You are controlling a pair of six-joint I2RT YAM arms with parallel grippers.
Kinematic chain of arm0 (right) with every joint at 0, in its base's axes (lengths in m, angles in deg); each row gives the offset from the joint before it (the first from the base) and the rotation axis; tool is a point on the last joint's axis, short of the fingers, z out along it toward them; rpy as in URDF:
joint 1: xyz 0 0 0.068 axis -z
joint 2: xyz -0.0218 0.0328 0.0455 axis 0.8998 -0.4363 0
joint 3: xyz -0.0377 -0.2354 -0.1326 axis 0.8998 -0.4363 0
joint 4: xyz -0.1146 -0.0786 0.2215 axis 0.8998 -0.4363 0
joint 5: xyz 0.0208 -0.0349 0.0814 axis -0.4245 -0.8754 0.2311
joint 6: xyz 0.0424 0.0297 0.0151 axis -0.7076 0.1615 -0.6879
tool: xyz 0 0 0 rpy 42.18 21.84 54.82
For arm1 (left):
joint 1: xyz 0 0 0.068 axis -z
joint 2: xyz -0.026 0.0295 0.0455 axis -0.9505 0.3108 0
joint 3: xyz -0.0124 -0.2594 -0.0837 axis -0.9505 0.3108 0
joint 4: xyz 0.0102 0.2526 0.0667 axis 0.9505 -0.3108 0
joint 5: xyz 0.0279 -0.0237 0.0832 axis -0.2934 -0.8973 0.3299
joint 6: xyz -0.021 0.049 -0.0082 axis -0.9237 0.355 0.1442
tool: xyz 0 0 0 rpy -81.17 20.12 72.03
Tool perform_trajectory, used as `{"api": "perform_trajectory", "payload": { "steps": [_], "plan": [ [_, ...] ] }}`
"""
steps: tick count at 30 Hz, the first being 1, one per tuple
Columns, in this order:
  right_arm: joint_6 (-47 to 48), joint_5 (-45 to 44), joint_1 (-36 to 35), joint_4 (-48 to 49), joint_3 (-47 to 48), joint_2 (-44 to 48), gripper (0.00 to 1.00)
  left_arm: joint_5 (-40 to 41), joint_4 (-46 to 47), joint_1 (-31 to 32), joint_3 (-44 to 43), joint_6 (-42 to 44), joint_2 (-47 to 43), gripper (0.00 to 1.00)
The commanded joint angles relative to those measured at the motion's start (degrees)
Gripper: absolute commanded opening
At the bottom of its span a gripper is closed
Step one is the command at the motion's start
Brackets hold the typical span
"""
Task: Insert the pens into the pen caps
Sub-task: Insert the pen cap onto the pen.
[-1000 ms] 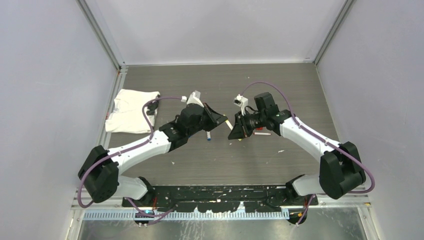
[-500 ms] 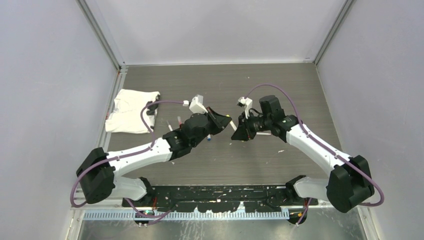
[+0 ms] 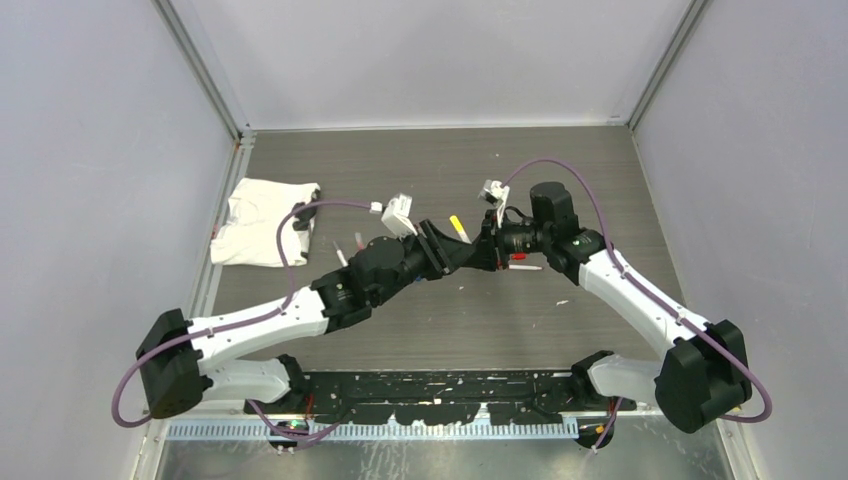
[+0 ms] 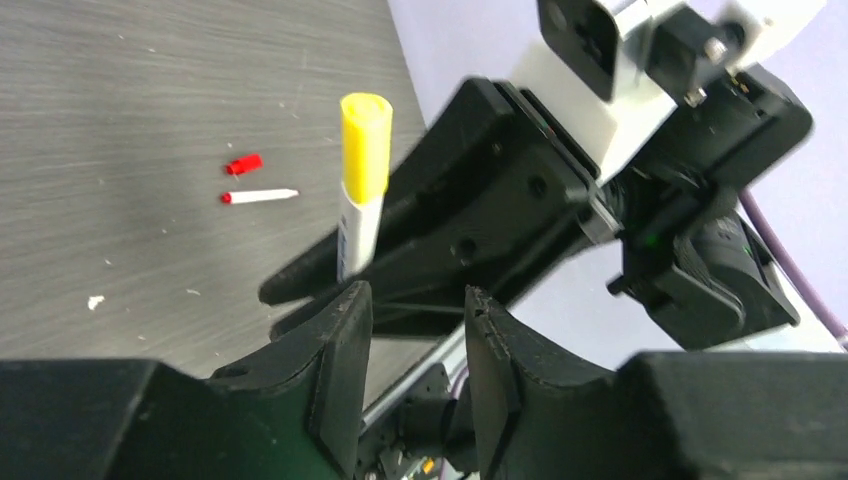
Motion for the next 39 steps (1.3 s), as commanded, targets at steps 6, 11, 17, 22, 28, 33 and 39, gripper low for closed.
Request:
{"api": "perform_trajectory", "payload": {
  "steps": [6, 11, 17, 22, 28, 33, 39],
  "plan": [
    [-0.75, 5.28, 1.09, 3.65, 2.41, 1.8, 0.01, -1.68, -2.3, 0.66, 3.78, 7.63, -10.49, 0.54],
    [5.98, 12.23, 2.53, -4.27, 4.81, 1.49, 0.01, -3.67, 5.43, 0.0, 10.08, 20.97, -18.6, 0.81],
    [10.12, 15.69, 2.8, -8.29, 5.63, 1.33, 0.01, -13.37, 10.1, -5.79, 6.02, 24.59, -16.04, 0.94],
    [10.11, 15.72, 3.09, -8.53, 5.63, 1.25, 0.01, -13.89, 20.69, -7.25, 5.19, 21.89, -10.56, 1.0],
    [9.93, 15.99, 3.15, -8.49, 5.66, 1.01, 0.01, -12.24, 23.92, -7.28, 2.44, 19.34, -4.9, 0.9],
    [9.6, 15.85, 3.13, -8.39, 5.72, 1.05, 0.01, -13.18, 26.0, -7.28, 1.55, 16.94, -1.48, 0.68],
    [8.62, 15.65, 3.17, -7.64, 5.6, 1.01, 0.01, -13.89, 26.48, -7.28, 1.19, 15.04, 0.32, 0.53]
  ]
}}
